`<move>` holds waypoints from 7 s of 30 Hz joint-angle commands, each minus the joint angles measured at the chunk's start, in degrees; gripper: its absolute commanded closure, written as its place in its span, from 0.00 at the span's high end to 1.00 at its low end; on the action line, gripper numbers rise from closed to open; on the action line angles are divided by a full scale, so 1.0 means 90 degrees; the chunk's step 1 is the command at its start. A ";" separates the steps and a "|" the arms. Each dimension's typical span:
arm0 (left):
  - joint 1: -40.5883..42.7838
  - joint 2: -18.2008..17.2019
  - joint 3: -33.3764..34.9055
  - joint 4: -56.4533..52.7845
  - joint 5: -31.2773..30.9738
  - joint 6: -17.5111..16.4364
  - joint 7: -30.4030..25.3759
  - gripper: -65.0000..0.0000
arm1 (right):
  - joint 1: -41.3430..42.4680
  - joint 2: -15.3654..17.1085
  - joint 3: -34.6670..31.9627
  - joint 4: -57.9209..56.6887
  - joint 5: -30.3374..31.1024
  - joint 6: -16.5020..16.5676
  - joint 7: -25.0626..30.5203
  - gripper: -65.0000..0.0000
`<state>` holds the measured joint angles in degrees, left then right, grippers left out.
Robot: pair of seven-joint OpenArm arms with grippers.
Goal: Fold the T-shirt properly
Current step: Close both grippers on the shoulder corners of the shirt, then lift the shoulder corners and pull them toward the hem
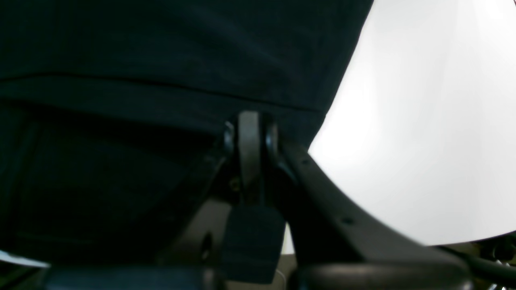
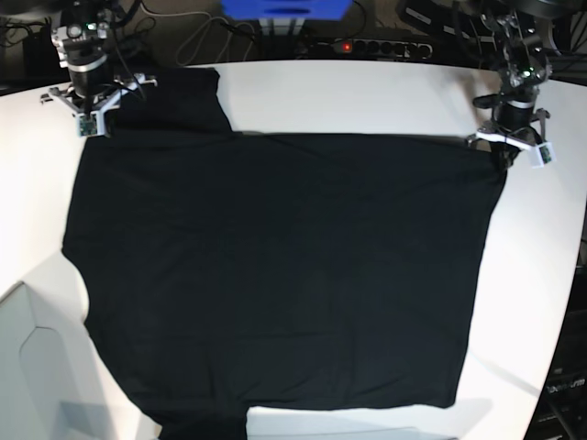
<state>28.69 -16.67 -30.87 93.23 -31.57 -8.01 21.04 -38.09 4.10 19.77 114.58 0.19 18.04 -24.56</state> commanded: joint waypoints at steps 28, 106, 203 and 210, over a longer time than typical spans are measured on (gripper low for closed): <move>-0.0028 -0.0087 -0.0052 0.0039 -0.0013 -0.0004 -0.0135 0.00 | 0.0310 0.0009 0.0631 -0.0175 -0.0016 0.0960 -0.0217 0.55; -0.0047 0.0030 -0.0531 0.0098 -0.0004 0.0006 -0.0086 0.00 | 0.0642 0.0360 0.0690 -0.0663 0.0004 0.2440 -0.0187 0.59; -0.4472 0.0118 0.0007 -0.1563 0.1130 0.0065 0.1321 0.39 | 0.6767 0.0976 -0.0473 -0.4815 -0.0026 0.2440 -0.0637 0.44; -0.4345 0.0128 -0.0169 -0.1495 0.1120 0.0026 0.1311 0.61 | 0.6679 0.0985 -0.0433 -0.4424 -0.0016 0.2440 -0.0637 0.56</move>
<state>-9.80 -14.50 -31.94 78.52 -21.23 -7.57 34.09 20.56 12.25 15.68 73.67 -0.86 39.79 -31.66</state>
